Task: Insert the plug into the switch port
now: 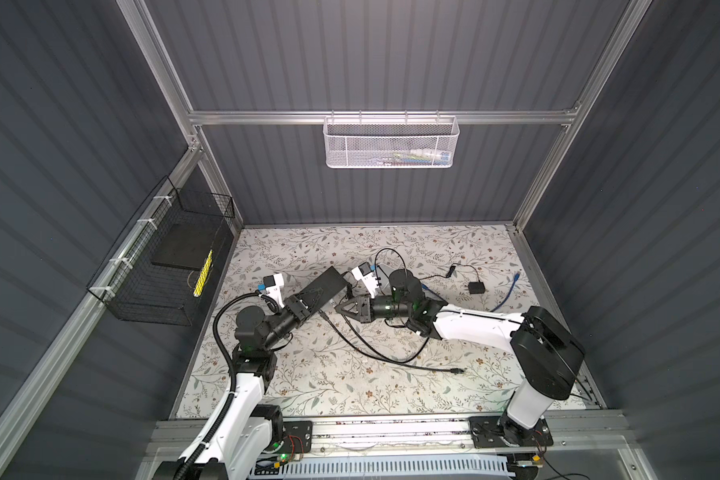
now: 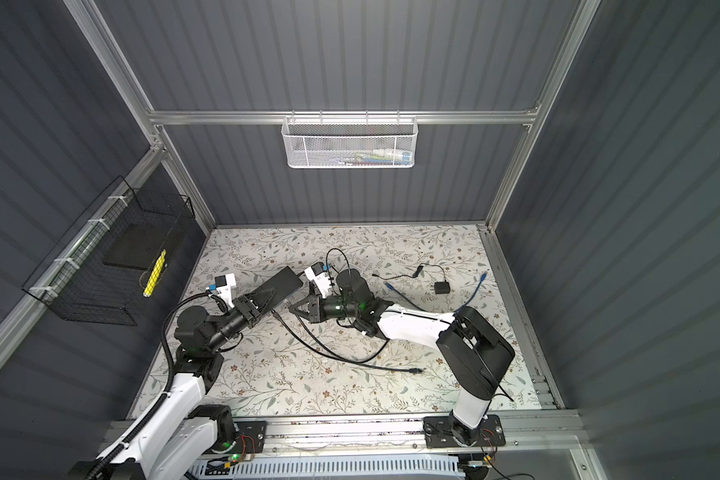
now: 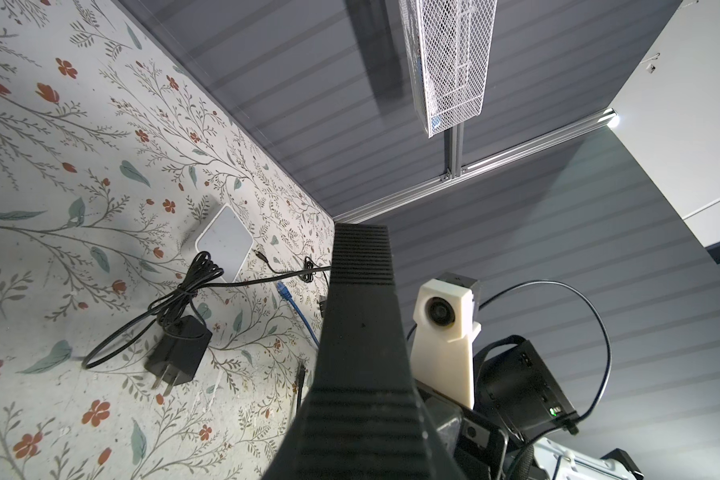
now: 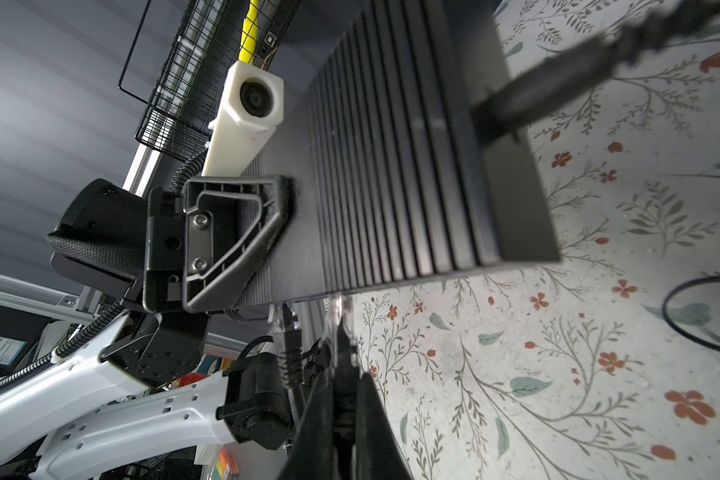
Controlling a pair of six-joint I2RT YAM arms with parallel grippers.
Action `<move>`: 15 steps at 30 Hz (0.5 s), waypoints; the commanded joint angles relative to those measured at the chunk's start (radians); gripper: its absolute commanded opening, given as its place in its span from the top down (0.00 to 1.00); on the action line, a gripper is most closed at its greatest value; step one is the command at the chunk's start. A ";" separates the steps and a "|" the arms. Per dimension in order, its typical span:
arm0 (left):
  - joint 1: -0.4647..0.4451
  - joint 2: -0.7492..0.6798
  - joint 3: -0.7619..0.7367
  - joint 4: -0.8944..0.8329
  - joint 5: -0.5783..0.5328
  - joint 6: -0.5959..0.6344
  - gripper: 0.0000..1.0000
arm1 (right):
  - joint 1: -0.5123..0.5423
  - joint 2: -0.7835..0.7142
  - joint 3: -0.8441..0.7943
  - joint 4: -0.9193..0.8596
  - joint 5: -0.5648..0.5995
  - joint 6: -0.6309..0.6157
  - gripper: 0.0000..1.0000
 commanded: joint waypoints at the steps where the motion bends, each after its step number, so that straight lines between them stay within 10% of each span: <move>1: -0.006 -0.007 0.011 0.059 0.065 -0.011 1.00 | -0.005 -0.008 0.025 0.046 -0.018 0.016 1.00; 15: -0.006 0.015 0.015 0.110 0.138 -0.010 1.00 | -0.041 -0.058 0.006 0.086 -0.055 0.059 1.00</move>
